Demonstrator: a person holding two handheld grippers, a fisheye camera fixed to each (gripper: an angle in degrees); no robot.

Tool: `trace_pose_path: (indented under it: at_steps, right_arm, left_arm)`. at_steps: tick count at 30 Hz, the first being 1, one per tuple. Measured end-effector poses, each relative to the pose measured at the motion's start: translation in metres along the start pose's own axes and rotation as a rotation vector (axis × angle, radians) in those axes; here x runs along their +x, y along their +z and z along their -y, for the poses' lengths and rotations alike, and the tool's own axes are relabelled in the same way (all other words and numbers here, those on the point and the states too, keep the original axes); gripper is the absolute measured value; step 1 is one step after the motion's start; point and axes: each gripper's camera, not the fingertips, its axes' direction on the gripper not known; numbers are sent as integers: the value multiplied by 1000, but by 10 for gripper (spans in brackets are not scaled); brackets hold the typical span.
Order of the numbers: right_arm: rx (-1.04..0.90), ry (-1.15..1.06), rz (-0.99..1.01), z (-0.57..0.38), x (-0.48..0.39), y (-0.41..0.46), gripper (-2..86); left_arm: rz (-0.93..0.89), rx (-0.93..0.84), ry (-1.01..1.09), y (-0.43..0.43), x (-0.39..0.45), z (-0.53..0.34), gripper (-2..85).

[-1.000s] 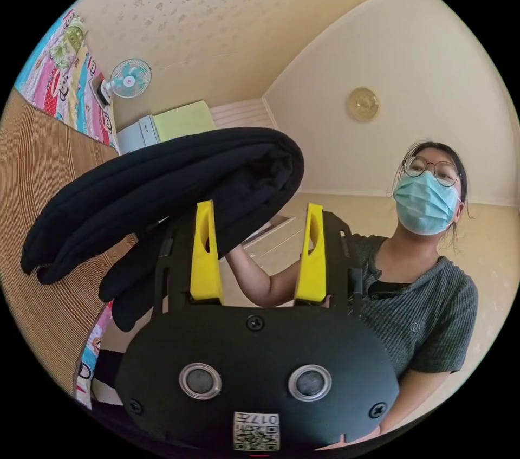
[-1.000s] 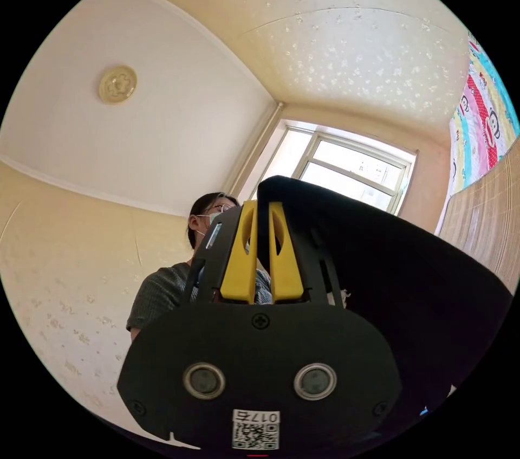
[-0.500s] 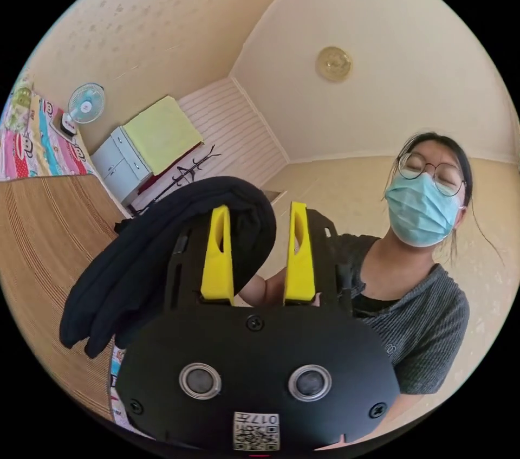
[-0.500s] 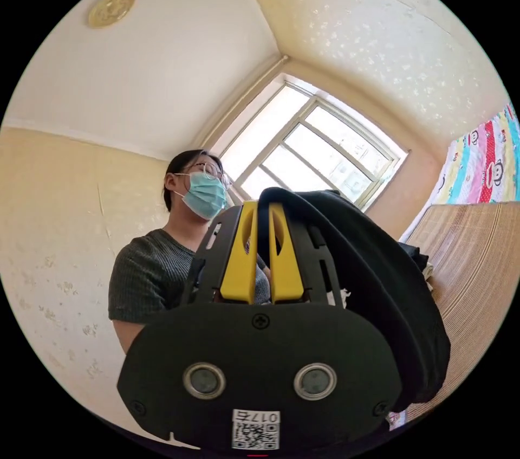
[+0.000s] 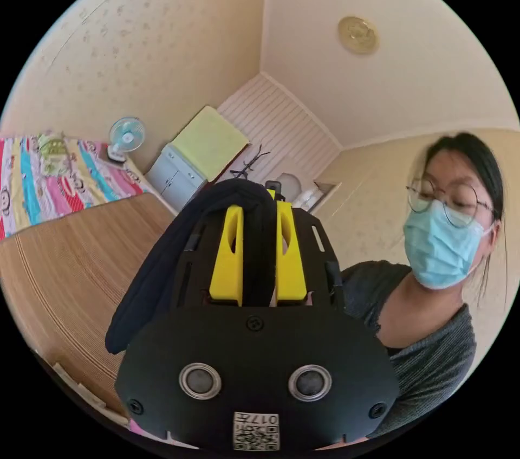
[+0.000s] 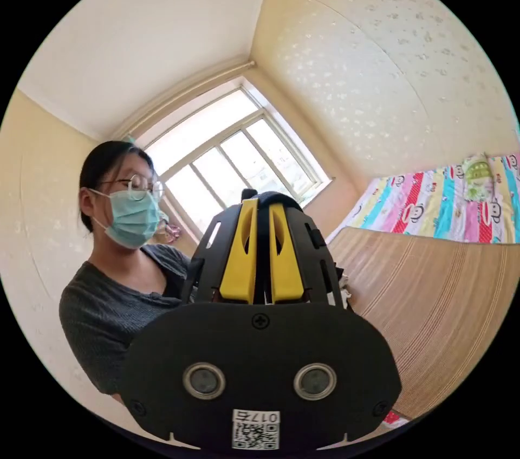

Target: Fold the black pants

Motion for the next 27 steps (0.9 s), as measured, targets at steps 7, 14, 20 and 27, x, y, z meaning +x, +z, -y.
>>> trace_pose_path:
  at_steps: [7, 14, 20, 27]
  right_arm:
    - [-168, 332, -237, 19, 210, 131, 11]
    - [-378, 411, -368, -142, 275, 216, 21]
    - [-544, 789, -424, -344, 302, 204, 48]
    - [-390, 795, -365, -326, 330, 171, 146]
  left_arm:
    - [272, -117, -439, 41, -299, 32, 82]
    - [461, -402, -489, 80, -426, -115, 80]
    - [303, -412, -835, 92, -471, -322, 89]
    - [261, -109, -834, 51, -525, -314, 169]
